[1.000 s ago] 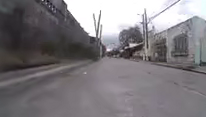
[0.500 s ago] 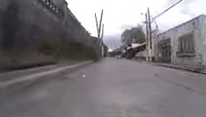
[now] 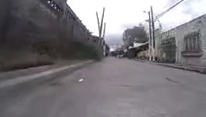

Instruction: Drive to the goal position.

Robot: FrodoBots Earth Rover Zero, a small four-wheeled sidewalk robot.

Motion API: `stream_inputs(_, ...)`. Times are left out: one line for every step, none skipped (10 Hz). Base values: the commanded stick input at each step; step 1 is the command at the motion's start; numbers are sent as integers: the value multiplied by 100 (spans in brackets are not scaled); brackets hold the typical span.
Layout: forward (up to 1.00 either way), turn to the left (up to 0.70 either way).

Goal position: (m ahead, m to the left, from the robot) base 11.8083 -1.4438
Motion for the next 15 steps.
stream_inputs(100, 0)
stream_inputs(100, 0)
stream_inputs(100, 0)
stream_inputs(100, 0)
stream_inputs(100, 0)
stream_inputs(100, 0)
stream_inputs(100, 0)
stream_inputs(100, 0)
stream_inputs(100, 0)
stream_inputs(100, 0)
stream_inputs(100, 0)
stream_inputs(100, 0)
stream_inputs(100, 0)
stream_inputs(100, 0)
stream_inputs(100, 0)
